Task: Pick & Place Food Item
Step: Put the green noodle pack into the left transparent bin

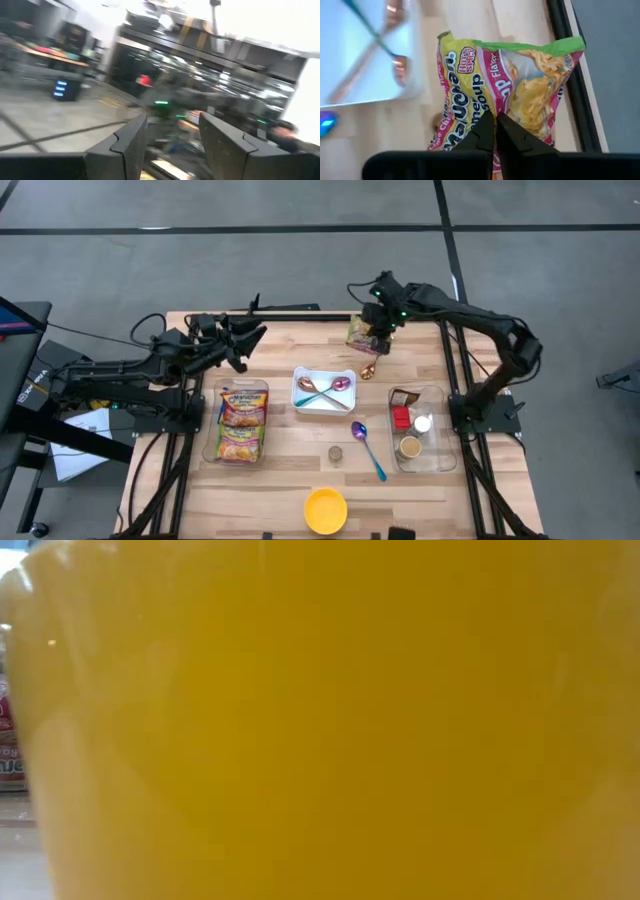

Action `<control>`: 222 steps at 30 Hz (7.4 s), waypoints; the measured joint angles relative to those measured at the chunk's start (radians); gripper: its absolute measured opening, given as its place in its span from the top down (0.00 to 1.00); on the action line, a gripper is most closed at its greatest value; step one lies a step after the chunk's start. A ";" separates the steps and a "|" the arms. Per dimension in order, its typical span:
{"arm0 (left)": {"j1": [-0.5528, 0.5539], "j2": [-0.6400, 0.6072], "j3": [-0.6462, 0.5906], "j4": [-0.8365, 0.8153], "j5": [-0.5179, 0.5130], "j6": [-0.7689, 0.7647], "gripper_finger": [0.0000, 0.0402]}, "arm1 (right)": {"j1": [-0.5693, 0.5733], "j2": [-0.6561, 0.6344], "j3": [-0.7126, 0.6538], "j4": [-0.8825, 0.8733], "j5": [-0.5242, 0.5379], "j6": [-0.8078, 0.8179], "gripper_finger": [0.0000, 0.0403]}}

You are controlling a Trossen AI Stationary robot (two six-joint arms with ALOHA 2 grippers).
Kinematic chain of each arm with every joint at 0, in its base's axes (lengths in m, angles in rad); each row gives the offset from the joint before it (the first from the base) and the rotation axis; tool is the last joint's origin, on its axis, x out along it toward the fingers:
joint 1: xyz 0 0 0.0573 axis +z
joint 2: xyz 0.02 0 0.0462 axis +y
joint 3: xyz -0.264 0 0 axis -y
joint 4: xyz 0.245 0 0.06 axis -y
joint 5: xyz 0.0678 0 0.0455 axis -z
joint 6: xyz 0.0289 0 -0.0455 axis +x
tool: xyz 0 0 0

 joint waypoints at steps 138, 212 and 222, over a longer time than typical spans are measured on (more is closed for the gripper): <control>0.086 -0.170 -0.100 -0.546 -0.537 0.081 0.58 | 0.587 0.703 0.964 0.299 -0.600 0.533 0.65; -0.712 0.328 0.312 -1.561 0.245 -0.680 1.00 | 0.603 -0.109 0.963 -0.478 -0.305 0.395 0.70; -0.722 0.347 0.340 -1.600 0.169 -0.602 1.00 | 0.603 -0.109 0.963 -0.479 -0.305 0.403 0.70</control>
